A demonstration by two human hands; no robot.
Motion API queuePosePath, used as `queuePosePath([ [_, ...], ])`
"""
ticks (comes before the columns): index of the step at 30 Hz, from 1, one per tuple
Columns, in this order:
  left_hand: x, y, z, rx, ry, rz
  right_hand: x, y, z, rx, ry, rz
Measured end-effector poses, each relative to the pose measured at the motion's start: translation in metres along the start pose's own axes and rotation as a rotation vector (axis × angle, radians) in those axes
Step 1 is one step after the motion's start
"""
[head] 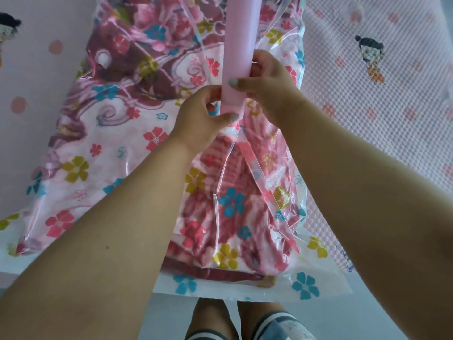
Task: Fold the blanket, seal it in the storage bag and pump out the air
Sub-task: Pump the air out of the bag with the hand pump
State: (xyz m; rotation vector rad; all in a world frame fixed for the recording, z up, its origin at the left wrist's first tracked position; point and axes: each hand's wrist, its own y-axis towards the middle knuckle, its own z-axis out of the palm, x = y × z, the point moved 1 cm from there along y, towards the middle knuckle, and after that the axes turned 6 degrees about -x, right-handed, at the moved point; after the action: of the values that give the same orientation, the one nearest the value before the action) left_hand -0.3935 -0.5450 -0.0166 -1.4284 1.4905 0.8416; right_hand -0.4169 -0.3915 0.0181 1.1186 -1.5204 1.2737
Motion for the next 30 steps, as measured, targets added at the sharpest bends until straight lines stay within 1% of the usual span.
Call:
queuePosePath([
  [3,-0.013,0.005,-0.002,0.03,0.008,0.025,0.006,0.0,-0.003,0.01,0.052,0.022],
  [6,-0.023,0.007,0.0,0.015,0.009,0.04,0.017,-0.005,-0.008,-0.032,0.032,-0.021],
  [9,-0.03,0.0,0.008,0.021,0.068,0.089,0.03,-0.018,-0.027,-0.08,-0.017,-0.057],
  [10,-0.031,-0.003,0.012,0.036,0.087,0.119,0.034,-0.025,-0.038,-0.086,0.007,-0.058],
  [11,-0.033,-0.005,0.017,0.058,0.103,0.145,0.035,-0.034,-0.051,-0.086,0.085,-0.04],
  [13,-0.04,-0.008,0.026,0.11,0.143,0.19,0.031,-0.052,-0.081,-0.071,0.393,0.072],
  [14,-0.044,-0.008,0.03,0.135,0.164,0.218,0.027,-0.063,-0.096,-0.052,0.524,0.173],
  [15,-0.049,-0.009,0.036,0.161,0.193,0.255,0.021,-0.073,-0.111,-0.025,0.578,0.287],
  [16,-0.055,-0.009,0.042,0.184,0.227,0.293,0.015,-0.085,-0.122,0.051,0.585,0.4],
  [17,-0.061,-0.01,0.049,0.21,0.263,0.331,0.007,-0.096,-0.133,0.165,0.6,0.49],
  [18,-0.067,-0.01,0.057,0.237,0.305,0.369,-0.002,-0.105,-0.143,0.27,0.679,0.555],
  [19,-0.07,-0.011,0.063,0.26,0.348,0.398,-0.01,-0.114,-0.147,0.334,0.771,0.618],
  [21,-0.08,-0.013,0.084,0.324,0.427,0.464,-0.018,-0.133,-0.164,0.315,0.952,0.709],
  [22,-0.079,-0.013,0.089,0.337,0.47,0.481,-0.023,-0.14,-0.166,0.281,0.986,0.73],
  [23,-0.081,-0.013,0.098,0.338,0.511,0.507,-0.027,-0.147,-0.173,0.199,0.961,0.717],
  [24,-0.08,-0.013,0.106,0.326,0.544,0.523,-0.035,-0.15,-0.182,0.068,0.849,0.69],
  [25,-0.078,-0.013,0.11,0.303,0.563,0.523,-0.051,-0.148,-0.194,-0.097,0.666,0.659],
  [26,-0.077,-0.015,0.113,0.273,0.576,0.52,-0.068,-0.145,-0.204,-0.269,0.412,0.624],
  [27,-0.074,-0.017,0.115,0.247,0.591,0.517,-0.086,-0.141,-0.213,-0.403,0.142,0.603],
  [28,-0.07,-0.019,0.115,0.228,0.615,0.517,-0.102,-0.136,-0.22,-0.497,-0.081,0.602],
  [29,-0.065,-0.023,0.114,0.217,0.64,0.506,-0.117,-0.131,-0.226,-0.548,-0.276,0.611],
  [30,-0.059,-0.026,0.114,0.212,0.659,0.491,-0.129,-0.127,-0.231,-0.566,-0.412,0.62],
])
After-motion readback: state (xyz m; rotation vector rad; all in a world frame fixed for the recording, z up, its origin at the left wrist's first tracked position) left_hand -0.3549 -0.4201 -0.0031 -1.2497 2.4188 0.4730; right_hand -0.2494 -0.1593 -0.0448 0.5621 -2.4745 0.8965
